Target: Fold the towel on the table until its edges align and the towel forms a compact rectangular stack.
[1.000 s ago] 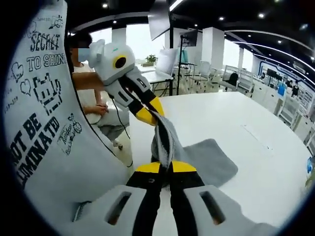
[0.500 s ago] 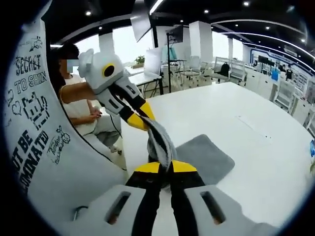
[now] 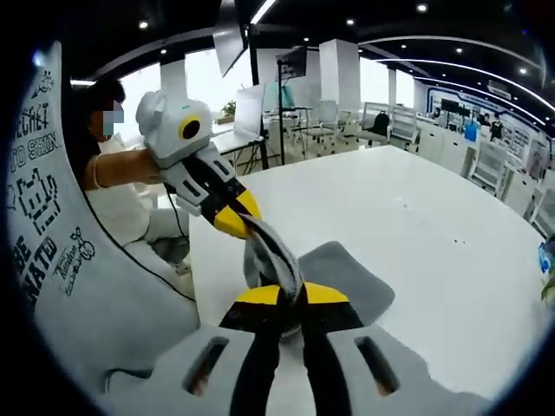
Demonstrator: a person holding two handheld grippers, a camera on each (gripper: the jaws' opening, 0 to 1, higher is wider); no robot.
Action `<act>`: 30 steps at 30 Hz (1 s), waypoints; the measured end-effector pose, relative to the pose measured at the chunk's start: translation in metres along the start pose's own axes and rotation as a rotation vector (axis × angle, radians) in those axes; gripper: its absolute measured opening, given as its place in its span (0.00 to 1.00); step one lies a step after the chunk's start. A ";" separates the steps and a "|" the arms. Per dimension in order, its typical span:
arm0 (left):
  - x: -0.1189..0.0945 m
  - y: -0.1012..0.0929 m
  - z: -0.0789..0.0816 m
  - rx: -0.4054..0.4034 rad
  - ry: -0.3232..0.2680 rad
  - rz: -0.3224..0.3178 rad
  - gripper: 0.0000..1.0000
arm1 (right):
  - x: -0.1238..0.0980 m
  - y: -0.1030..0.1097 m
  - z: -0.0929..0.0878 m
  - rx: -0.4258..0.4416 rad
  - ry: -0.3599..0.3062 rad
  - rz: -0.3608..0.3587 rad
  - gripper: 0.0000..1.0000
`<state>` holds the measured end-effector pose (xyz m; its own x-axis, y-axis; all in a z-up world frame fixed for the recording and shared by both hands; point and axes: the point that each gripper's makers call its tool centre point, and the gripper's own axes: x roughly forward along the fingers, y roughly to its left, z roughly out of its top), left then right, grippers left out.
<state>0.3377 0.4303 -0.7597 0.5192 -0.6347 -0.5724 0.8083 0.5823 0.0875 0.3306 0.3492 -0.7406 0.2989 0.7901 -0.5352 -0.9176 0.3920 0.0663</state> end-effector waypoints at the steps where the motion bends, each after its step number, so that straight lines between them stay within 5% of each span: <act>1: 0.002 0.001 0.000 -0.004 0.002 0.001 0.06 | 0.000 -0.001 0.000 0.010 -0.005 0.004 0.07; 9: 0.011 0.007 -0.005 -0.011 0.025 -0.012 0.06 | -0.005 -0.007 0.010 0.138 -0.096 0.022 0.20; 14: 0.018 0.008 -0.006 -0.006 0.040 -0.029 0.06 | 0.000 -0.002 -0.007 0.101 -0.027 0.034 0.36; 21: 0.021 0.009 -0.008 0.003 0.045 -0.042 0.06 | 0.009 0.004 -0.021 -0.024 0.027 0.030 0.30; 30: 0.023 0.010 -0.007 0.005 0.045 -0.051 0.06 | 0.010 -0.007 -0.019 -0.009 0.003 -0.008 0.07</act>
<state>0.3558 0.4253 -0.7781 0.4641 -0.6400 -0.6123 0.8348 0.5471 0.0609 0.3353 0.3454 -0.7629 0.3053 0.7853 -0.5385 -0.9175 0.3941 0.0545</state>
